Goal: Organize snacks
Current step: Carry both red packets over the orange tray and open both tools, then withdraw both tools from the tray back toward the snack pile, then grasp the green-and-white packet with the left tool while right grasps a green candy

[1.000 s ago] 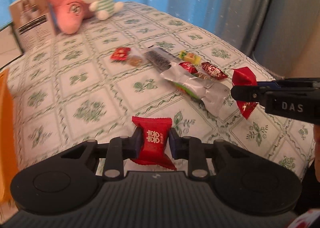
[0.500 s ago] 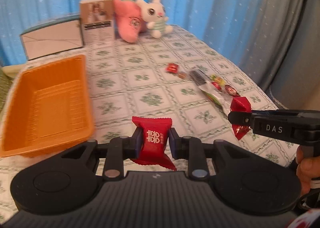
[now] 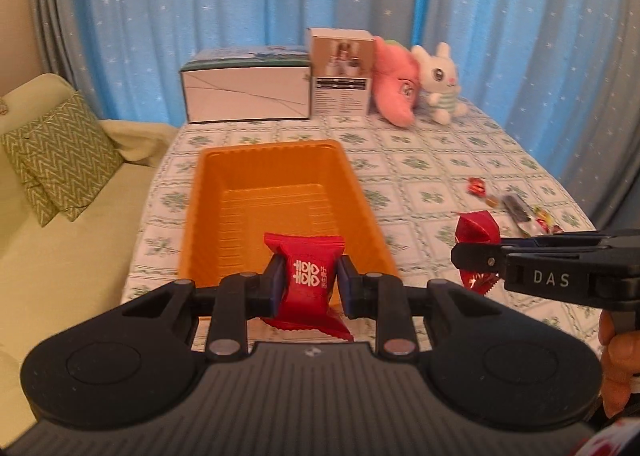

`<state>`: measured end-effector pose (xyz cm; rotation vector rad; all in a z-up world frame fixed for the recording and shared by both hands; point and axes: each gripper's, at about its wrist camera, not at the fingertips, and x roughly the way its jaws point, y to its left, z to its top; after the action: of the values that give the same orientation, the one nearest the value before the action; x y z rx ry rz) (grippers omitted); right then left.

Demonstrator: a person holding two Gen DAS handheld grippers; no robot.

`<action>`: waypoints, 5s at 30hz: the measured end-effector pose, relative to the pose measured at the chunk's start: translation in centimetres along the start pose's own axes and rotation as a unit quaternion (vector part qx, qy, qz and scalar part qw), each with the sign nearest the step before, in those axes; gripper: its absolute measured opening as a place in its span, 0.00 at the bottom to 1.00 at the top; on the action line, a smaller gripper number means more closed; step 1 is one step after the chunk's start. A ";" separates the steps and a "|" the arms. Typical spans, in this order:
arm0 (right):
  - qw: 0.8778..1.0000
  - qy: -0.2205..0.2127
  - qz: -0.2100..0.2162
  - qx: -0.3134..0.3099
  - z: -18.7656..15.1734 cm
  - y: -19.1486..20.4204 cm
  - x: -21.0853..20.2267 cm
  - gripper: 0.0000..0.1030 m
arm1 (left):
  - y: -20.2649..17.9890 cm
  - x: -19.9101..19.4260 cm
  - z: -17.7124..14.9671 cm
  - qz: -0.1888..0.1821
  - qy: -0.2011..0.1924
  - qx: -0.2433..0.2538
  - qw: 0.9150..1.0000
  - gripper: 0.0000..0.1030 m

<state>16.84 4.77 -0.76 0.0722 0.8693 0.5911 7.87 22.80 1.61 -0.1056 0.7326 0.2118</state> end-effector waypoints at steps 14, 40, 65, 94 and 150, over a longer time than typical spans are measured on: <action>0.999 0.044 0.015 -0.019 3.2 3.0 8.1 0.25 | 4.9 5.6 1.6 0.001 0.022 -0.015 1.000 0.24; 0.998 0.066 0.017 -0.012 3.4 2.8 12.2 0.26 | 7.2 7.6 1.6 0.012 0.027 -0.026 0.999 0.28; 0.999 -0.010 -0.040 0.006 0.4 -0.8 -1.9 0.59 | 0.0 -0.9 -0.3 -0.012 -0.001 -0.034 0.999 0.28; 0.977 -0.039 -0.181 0.102 -4.5 -15.2 -16.0 0.59 | -17.5 0.2 -0.8 -0.104 0.032 -0.001 0.994 0.28; 0.964 -0.039 -0.207 0.163 -4.4 -31.4 -7.6 0.59 | -31.1 20.1 0.0 -0.147 0.100 -0.013 0.984 0.29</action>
<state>24.24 -26.24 -7.53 0.2050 0.8665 0.0496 29.53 -4.38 -11.21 -0.2610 0.9035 -0.0720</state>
